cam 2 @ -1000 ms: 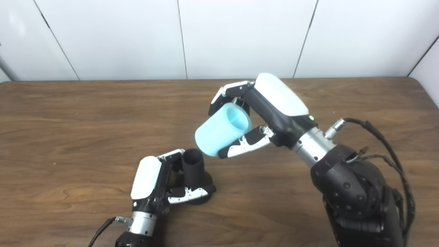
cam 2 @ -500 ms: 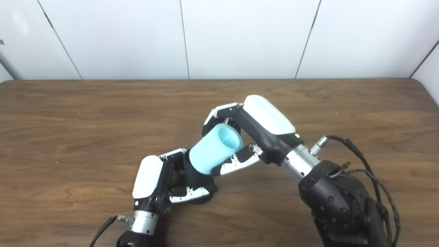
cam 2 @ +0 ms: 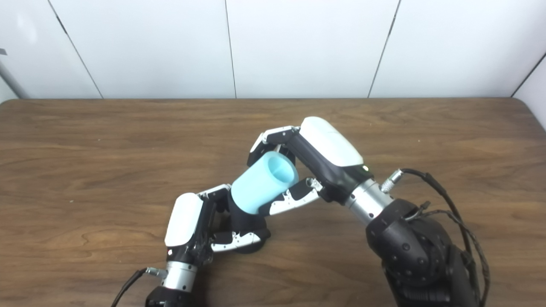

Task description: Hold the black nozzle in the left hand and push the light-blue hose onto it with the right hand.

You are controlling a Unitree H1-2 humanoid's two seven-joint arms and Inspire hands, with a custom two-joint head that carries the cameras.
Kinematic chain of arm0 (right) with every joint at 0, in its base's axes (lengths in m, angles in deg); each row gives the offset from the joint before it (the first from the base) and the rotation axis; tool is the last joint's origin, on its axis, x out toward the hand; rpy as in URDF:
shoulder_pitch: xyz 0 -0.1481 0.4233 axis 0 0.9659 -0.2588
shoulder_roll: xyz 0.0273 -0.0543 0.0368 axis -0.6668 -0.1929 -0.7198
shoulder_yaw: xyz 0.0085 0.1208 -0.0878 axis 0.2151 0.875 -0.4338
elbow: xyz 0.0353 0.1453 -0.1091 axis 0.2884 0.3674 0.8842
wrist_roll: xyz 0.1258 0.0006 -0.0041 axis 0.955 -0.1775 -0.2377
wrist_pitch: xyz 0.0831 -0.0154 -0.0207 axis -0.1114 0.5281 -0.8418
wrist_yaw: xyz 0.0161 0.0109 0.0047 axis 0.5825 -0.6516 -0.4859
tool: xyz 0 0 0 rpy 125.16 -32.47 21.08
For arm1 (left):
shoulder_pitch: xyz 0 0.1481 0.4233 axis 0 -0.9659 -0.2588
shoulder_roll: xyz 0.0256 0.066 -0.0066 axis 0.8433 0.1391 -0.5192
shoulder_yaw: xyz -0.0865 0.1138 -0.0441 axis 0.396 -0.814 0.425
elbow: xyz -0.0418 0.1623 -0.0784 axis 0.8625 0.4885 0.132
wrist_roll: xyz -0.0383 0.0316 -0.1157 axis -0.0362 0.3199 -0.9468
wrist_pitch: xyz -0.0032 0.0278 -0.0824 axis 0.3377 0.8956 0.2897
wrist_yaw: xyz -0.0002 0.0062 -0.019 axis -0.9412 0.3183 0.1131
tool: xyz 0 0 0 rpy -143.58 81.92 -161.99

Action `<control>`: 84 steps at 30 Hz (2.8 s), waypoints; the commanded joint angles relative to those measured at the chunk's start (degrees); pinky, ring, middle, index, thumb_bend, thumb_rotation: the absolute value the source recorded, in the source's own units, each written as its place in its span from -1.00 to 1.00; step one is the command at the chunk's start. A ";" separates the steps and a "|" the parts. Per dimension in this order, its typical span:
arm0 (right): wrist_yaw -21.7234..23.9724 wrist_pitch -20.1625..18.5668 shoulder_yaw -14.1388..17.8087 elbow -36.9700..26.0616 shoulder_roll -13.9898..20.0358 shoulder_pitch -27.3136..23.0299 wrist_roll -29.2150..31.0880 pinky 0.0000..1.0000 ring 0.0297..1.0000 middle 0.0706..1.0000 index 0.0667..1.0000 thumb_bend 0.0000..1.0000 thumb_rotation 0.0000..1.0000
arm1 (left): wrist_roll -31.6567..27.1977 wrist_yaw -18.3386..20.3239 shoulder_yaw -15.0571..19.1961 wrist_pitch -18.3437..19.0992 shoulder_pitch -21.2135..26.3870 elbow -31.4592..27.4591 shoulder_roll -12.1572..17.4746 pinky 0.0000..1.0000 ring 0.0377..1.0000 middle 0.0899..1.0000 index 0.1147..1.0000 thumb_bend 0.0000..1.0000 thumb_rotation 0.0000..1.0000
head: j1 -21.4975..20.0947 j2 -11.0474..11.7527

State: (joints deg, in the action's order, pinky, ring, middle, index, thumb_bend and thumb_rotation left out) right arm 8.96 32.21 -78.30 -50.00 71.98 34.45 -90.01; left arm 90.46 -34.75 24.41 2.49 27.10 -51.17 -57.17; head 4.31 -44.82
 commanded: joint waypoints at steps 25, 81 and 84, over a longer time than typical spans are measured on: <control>-1.88 10.29 -4.28 4.52 -0.33 -2.49 -4.06 -0.37 -0.29 -0.11 0.02 -0.02 -1.00 | 1.83 0.57 -3.20 2.85 -2.59 4.15 -2.18 -0.11 -0.10 -0.22 -0.13 0.04 -1.00 | 0.28 -1.10; 9.31 -1.13 -4.71 7.91 5.12 -12.41 1.75 -0.34 -0.27 -0.07 -0.07 -0.01 -1.00 | 6.95 -1.09 -11.38 4.23 -3.85 4.86 -0.55 -0.12 -0.05 -0.18 -0.13 0.04 -1.00 | 0.92 -3.45; 9.41 -1.18 -5.07 7.99 5.14 -12.67 1.40 -0.35 -0.28 -0.08 -0.06 -0.01 -1.00 | 6.92 -1.32 -11.35 4.21 -3.74 5.12 -0.69 -0.12 -0.05 -0.19 -0.13 0.04 -1.00 | 0.89 -3.28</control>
State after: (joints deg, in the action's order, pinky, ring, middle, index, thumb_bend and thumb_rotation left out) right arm 18.54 31.36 -83.40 -40.98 76.69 23.88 -87.43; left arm 96.43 -37.59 18.08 5.89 29.15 -50.89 -54.69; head 5.19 -48.08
